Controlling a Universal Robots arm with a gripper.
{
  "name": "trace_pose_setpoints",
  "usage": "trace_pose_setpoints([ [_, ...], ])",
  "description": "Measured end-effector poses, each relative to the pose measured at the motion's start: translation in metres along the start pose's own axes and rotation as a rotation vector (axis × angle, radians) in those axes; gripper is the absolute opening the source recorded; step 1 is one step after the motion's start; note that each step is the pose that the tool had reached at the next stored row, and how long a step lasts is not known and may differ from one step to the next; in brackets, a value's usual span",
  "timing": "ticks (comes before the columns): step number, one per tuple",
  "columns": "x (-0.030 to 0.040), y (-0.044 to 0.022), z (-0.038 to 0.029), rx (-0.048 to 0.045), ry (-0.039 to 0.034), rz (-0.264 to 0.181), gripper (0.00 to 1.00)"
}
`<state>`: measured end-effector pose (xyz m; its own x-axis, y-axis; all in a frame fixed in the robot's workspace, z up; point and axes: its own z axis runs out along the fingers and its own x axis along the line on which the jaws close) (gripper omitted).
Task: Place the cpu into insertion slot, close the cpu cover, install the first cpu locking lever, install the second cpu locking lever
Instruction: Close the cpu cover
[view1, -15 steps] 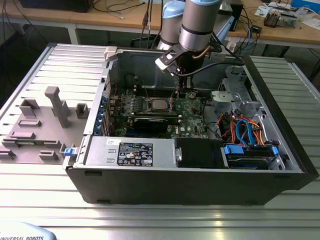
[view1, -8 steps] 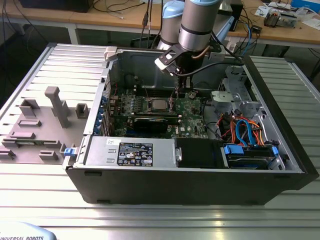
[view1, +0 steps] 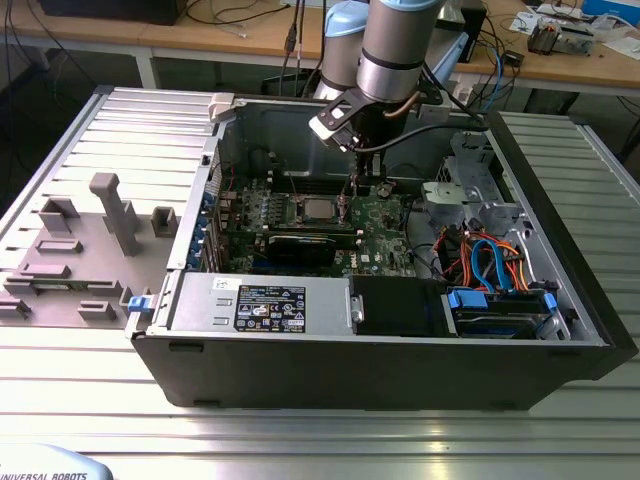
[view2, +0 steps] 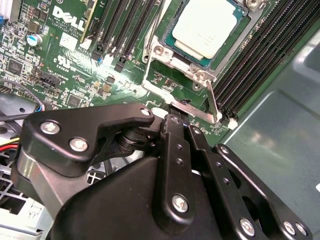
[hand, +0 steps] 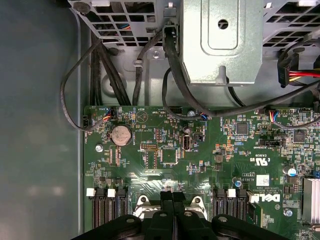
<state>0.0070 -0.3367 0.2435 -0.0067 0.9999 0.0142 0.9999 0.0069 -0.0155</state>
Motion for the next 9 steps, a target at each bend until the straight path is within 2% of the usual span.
trace_pose_setpoints([
  [5,0.0,-0.0036,0.0001,0.0,0.0001,0.0,0.11],
  [7,0.0001,-0.0098,0.0003,0.0,0.0,0.0,0.11],
  [9,0.0001,-0.0112,0.0004,0.0,0.0001,0.0,0.11],
])
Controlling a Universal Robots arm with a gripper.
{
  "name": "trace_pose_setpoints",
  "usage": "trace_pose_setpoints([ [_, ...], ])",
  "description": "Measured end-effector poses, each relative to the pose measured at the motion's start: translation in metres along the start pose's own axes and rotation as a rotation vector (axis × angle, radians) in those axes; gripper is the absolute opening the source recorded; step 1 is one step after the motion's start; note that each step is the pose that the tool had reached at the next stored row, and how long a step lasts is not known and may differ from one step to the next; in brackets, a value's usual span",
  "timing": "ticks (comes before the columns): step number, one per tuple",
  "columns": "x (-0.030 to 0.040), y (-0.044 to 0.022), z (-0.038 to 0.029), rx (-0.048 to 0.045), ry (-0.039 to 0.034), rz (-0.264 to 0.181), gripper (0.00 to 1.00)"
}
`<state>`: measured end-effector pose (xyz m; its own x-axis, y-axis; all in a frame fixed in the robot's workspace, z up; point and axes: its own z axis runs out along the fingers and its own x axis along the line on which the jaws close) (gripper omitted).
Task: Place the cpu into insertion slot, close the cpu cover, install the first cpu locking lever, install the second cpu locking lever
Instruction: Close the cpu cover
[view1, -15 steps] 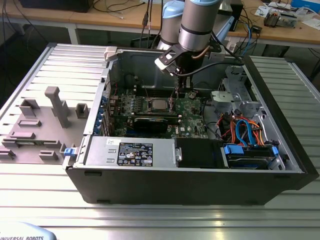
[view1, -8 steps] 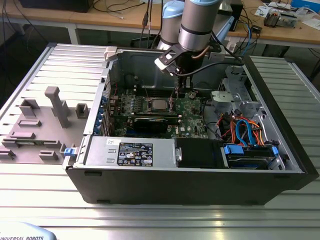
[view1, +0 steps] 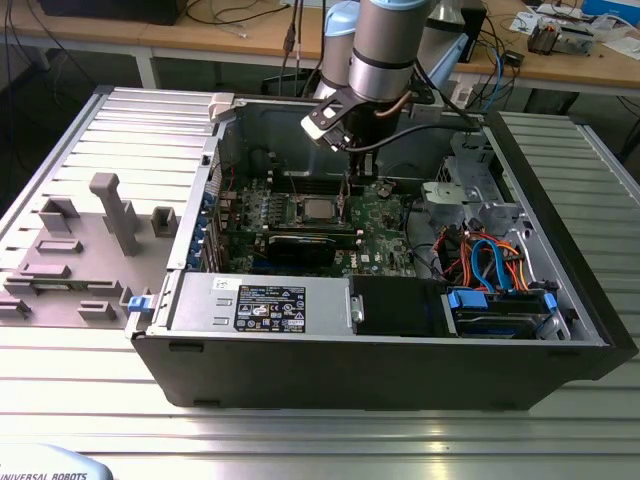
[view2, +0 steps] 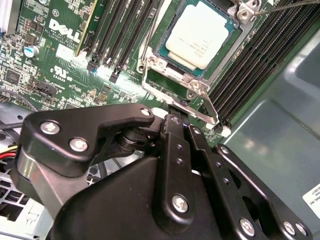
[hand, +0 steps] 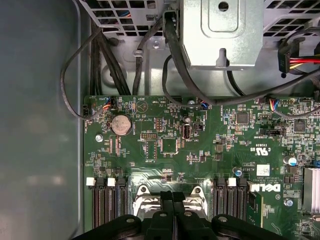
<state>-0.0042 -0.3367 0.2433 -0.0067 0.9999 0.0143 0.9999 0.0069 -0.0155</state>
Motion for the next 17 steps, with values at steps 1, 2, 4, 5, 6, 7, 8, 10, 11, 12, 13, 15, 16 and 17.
trace_pose_setpoints([
  [1,0.0,-0.0005,0.0,0.0001,0.0,0.0,0.11],
  [2,0.0,-0.001,0.0,0.0001,0.0,0.0,0.11],
  [4,0.0,-0.0022,0.0,0.0,0.0,0.0,0.11],
  [5,0.0,-0.0031,0.0001,0.0,0.0001,0.0,0.11],
  [6,0.0,-0.004,0.0001,0.0,0.0001,0.0,0.11],
  [7,0.0,-0.0048,0.0001,0.0,0.0002,0.0,0.11],
  [8,0.0,-0.0054,0.0002,-0.0001,0.0002,0.0,0.11],
  [10,0.0,-0.0057,0.0001,0.0,0.0001,0.0,0.11],
  [11,0.0,-0.0058,0.0001,0.0001,0.0001,-0.001,0.11],
  [12,0.0,-0.0058,0.0001,0.0001,0.0001,-0.001,0.11],
  [13,0.0,-0.0058,0.0001,0.0001,0.0,-0.001,0.11],
  [15,0.0,-0.0058,0.0001,0.0001,0.0,-0.001,0.11],
  [16,0.0,-0.0058,0.0001,0.0,0.0001,-0.001,0.11],
  [17,0.0,-0.0058,0.0001,0.0,0.0,-0.001,0.11],
])
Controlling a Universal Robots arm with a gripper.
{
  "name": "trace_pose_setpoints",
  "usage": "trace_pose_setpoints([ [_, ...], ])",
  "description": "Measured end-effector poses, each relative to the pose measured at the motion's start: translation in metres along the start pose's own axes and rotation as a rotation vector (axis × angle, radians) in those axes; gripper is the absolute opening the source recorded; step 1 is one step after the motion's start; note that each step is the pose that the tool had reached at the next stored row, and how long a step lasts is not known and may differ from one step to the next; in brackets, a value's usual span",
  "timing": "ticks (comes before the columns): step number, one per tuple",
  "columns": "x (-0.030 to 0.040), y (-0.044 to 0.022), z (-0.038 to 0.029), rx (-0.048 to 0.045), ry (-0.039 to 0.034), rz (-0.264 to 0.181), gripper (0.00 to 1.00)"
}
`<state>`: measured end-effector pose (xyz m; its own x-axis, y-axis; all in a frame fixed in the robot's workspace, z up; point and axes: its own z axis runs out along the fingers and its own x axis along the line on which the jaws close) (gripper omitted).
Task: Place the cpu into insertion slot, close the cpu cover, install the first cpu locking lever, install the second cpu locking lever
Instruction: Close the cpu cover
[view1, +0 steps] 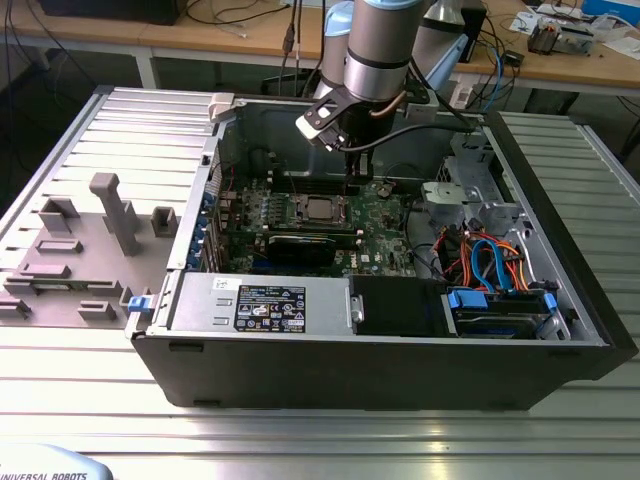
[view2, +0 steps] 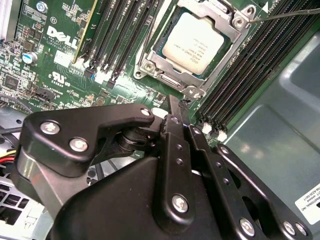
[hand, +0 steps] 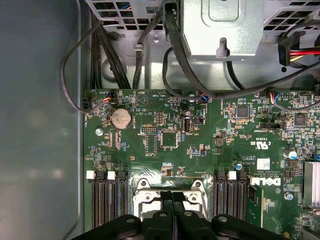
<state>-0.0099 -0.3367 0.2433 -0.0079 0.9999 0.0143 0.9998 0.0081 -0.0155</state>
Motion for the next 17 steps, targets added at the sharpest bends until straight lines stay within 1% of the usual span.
trace_pose_setpoints([
  [6,0.0,0.0,0.0,0.0,0.0001,0.0,0.11],
  [9,0.0,-0.0015,0.0002,0.0,-0.0001,0.0,0.11],
  [12,0.0,-0.0049,0.001,0.0,0.0001,0.0,0.11],
  [14,0.0001,-0.0096,0.0024,0.0,0.0,0.0,0.11],
  [16,0.0001,-0.0159,0.0038,0.0001,0.0,0.0,0.11],
  [17,0.0001,-0.0184,0.0056,0.0001,0.0,0.0,0.11],
])
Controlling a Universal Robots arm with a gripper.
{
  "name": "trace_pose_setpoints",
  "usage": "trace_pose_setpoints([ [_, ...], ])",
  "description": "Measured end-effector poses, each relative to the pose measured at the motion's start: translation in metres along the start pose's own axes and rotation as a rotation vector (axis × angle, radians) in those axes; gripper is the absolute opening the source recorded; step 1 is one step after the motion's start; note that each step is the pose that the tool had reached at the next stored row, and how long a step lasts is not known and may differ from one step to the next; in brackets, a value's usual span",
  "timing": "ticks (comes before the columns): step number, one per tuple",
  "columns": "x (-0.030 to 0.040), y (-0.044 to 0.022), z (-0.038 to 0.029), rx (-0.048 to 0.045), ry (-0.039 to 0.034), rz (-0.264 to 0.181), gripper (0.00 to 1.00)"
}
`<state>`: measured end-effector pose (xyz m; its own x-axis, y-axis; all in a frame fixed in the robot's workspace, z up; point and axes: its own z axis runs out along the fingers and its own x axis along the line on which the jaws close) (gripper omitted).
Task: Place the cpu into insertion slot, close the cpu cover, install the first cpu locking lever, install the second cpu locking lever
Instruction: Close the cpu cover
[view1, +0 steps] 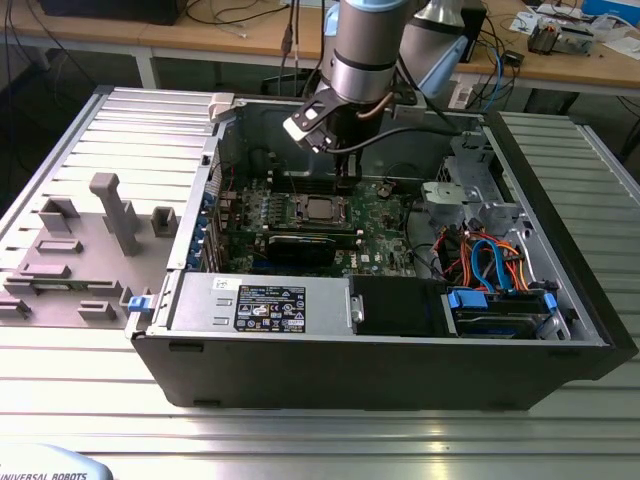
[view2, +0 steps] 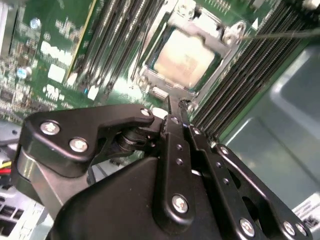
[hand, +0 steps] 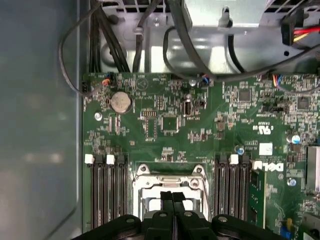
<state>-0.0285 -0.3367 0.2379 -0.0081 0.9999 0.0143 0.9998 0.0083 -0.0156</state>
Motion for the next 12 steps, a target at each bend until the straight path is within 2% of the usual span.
trace_pose_setpoints([
  [1,0.0,-0.0015,0.0017,-0.0001,-0.0001,0.0,0.11],
  [3,0.0,-0.0102,0.0082,-0.0001,-0.0001,0.0,0.11],
  [6,-0.0001,-0.0286,0.016,0.0001,-0.0002,0.0,0.11],
  [8,0.0,-0.0354,0.0184,0.0,-0.0001,-0.001,0.11],
  [10,0.0001,-0.0463,0.0226,-0.0001,0.0,-0.003,0.11],
  [12,0.0,-0.0477,0.0234,0.0,-0.0001,-0.003,0.11],
])
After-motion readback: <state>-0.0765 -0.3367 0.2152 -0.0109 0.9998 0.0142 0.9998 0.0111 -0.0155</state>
